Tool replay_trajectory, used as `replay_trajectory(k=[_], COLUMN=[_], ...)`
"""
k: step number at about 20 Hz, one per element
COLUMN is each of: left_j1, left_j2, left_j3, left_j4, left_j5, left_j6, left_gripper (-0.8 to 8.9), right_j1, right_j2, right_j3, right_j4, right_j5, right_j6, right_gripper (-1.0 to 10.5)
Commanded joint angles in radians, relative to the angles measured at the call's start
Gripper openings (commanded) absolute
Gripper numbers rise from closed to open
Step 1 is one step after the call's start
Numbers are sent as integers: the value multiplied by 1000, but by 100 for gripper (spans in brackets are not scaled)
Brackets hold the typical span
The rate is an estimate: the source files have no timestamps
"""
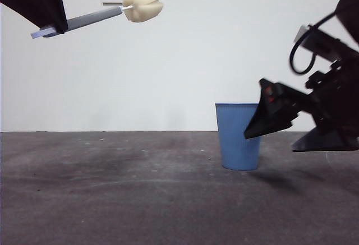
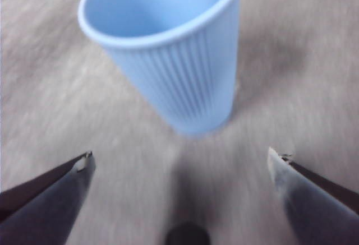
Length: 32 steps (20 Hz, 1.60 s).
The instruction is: Pick up the cup brush,pick up the cup,insert the brush into the cup,clean the cup,put the cup brush back,put the cup back to the fixed position on the table
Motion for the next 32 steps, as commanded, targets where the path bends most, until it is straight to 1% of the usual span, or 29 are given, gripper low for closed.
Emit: replay_trajectory(k=[1,4,6,11,13,17,23,26,28,30,31,32], left_j1=[3,3,3,2,-1,-2,-2,-2,-2,-2,-2,-2], left_j2=[-1,-1,-1,-1,-1,-1,-1,-1,-1,-1,-1,-1], left_j3=[-1,-1,-1,-1,-1,-1,-1,-1,-1,-1,-1,-1], left_j4=[2,2,-1,-5,-5,-3,-3,-3,-2,-3,-4,-4], left_j5=[-2,-2,-2,-2,-2,-2,-2,-2,-2,-2,-2,-2], left_j6=[12,11,8,7,3,1,2,2,3,4,4,5], left_gripper=[-8,-8,-8,-8,-8,-8,-8,-8,-8,-8,-8,-8], right_j1=[15,23,29,32,32,32,34,34,34,37,39,41], right_j2=[76,200,270,385,414,426,430,453,482,504,505,505], right_j3=[-9,-9,-9,-8,-5,35,95,106,118,127,128,128], right_j4=[108,253,353,529,588,609,566,566,567,569,578,586], right_j5=[6,7,27,31,55,55,55,55,55,55,55,55], right_j6=[-10,-13,-12,-12,-12,-12,-12,-11,7,10,10,10], right_gripper=[622,622,622,622,622,622,619,471,460,343,306,306])
